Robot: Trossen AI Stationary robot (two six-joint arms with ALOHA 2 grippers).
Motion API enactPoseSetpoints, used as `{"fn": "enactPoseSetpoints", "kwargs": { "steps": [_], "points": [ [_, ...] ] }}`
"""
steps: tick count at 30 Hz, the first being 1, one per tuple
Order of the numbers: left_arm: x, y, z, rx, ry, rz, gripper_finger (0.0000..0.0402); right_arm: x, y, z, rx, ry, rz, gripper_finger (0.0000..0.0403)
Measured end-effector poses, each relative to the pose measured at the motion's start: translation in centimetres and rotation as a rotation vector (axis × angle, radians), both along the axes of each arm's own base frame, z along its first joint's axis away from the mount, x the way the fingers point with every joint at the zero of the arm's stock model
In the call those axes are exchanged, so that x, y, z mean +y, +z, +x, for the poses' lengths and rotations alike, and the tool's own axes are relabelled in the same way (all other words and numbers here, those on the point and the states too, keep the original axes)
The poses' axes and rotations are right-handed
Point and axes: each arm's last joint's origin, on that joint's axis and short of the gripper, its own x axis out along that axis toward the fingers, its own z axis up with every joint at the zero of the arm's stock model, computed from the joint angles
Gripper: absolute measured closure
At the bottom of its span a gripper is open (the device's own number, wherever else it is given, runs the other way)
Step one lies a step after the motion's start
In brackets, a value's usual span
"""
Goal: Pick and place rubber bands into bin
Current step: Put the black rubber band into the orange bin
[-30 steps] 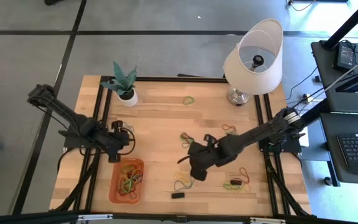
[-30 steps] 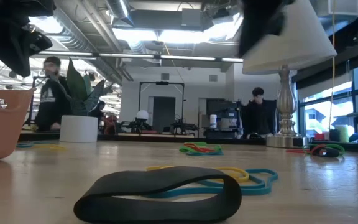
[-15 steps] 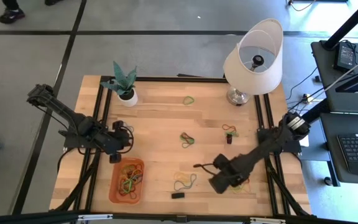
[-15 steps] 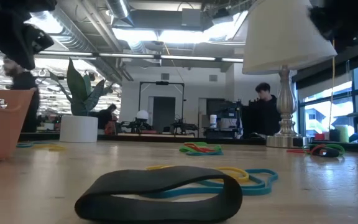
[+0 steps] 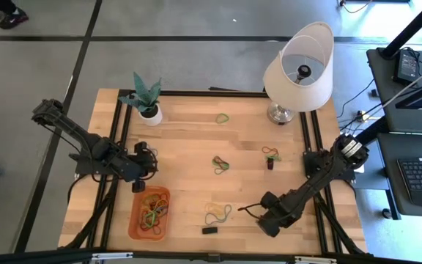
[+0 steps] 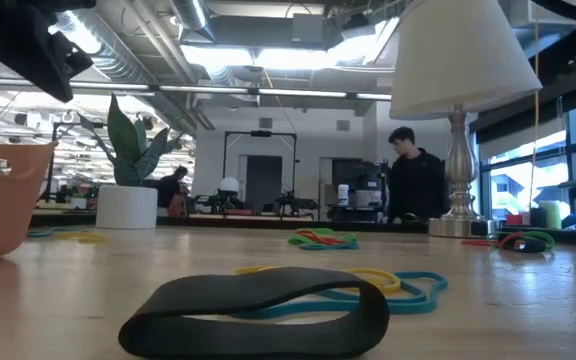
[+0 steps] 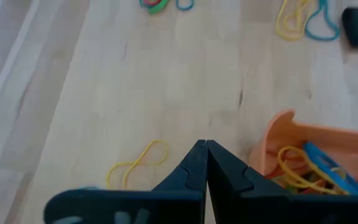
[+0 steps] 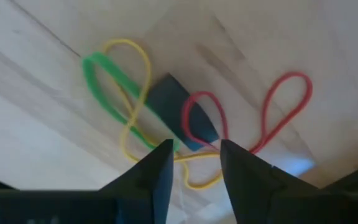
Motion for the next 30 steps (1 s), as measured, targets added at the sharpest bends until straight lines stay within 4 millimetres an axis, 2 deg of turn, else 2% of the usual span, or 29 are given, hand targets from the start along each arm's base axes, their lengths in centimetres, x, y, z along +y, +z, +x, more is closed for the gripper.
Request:
{"fn": "enactPoseSetpoints", "kwargs": {
  "steps": [8, 18, 22, 27, 30],
  "points": [
    [-0.2, 0.4, 0.4, -0.062, 0.015, -0.015, 0.04, 0.2, -0.6, -0.8, -0.001, 0.079, -0.013, 0.024],
    [-0.2, 0.5, 0.6, -0.096, 0.059, -0.018, 0.04, 0.2, -2.0, -0.8, -0.064, 0.087, 0.016, 0.0241],
    [-0.2, 0.5, 0.6, -0.096, 0.059, -0.018, 0.04, 0.3, -1.9, -0.6, -0.09, 0.084, 0.03, 0.0282],
    [-0.2, 0.5, 0.6, -0.099, 0.059, -0.019, 0.04, 0.5, -1.6, -0.4, -0.1, 0.083, 0.035, 0.0376],
    [-0.2, 0.5, 0.6, -0.099, 0.059, -0.02, 0.04, 0.6, -1.4, -0.3, -0.101, 0.083, 0.036, 0.039]
  ]
}}
